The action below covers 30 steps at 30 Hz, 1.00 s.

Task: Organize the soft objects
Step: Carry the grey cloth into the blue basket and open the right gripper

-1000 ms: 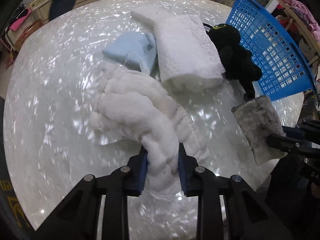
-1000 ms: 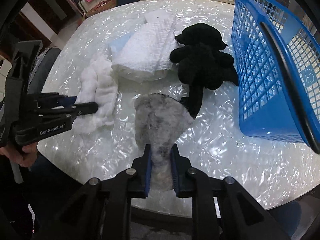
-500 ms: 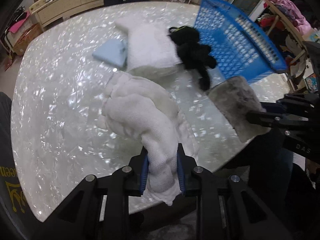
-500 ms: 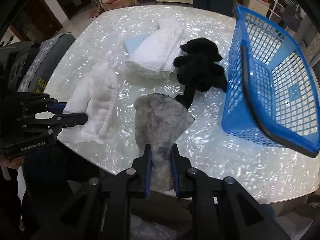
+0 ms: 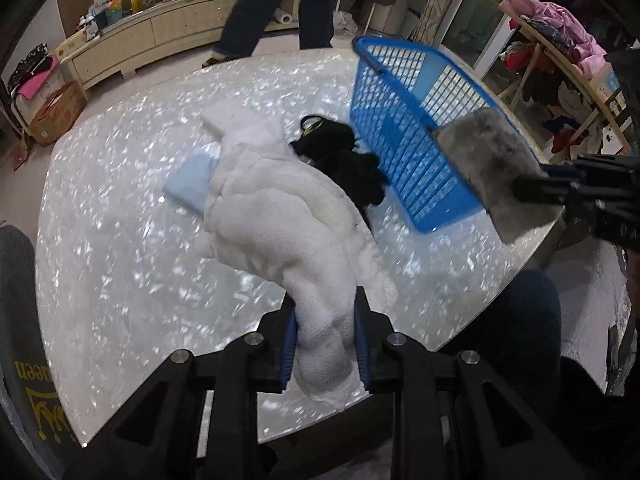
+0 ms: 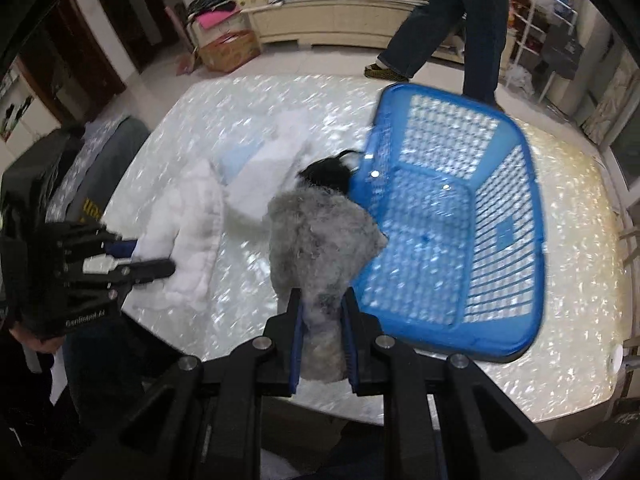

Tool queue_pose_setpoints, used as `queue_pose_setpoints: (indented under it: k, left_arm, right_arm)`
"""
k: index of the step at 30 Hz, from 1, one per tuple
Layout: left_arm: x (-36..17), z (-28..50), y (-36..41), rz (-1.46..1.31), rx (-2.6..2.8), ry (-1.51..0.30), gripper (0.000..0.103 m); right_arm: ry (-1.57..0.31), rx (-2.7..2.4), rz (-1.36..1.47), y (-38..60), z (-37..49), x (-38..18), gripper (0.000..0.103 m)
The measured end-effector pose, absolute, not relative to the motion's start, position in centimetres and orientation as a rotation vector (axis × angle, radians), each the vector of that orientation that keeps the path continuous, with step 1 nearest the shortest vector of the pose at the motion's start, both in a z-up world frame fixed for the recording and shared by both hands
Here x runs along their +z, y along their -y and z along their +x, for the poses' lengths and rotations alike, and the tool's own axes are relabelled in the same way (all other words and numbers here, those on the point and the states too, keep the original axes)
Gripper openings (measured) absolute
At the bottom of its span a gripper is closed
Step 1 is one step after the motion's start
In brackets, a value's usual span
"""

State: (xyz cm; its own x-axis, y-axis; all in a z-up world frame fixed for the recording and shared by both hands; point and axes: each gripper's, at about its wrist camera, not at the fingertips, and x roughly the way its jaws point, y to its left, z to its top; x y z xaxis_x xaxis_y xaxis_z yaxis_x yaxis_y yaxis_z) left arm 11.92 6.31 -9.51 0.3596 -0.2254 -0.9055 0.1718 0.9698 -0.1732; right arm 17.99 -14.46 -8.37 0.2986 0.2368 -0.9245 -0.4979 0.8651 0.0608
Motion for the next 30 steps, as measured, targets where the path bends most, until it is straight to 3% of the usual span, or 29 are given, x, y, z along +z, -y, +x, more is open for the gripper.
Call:
queue_pose_setpoints:
  k: [7, 16, 30]
  left_arm:
    - [-9.2, 14.4, -3.8, -0.063, -0.287, -1.152, 0.022]
    - [-10.7, 16.1, -1.9, -0.049, -0.311, -1.177, 0.022]
    - [-11.7, 16.1, -3.3, -0.074, -0.281, -1.191, 0.022]
  right_arm:
    - [-1.192, 0.411, -0.222, 17.6, 21.8, -9.3, 0.016]
    - [-1.309, 0.341, -0.221, 18.1, 27.1, -15.9, 0.016]
    - [-1.402, 0.303, -0.246, 18.9, 26.9, -20.1, 0.021]
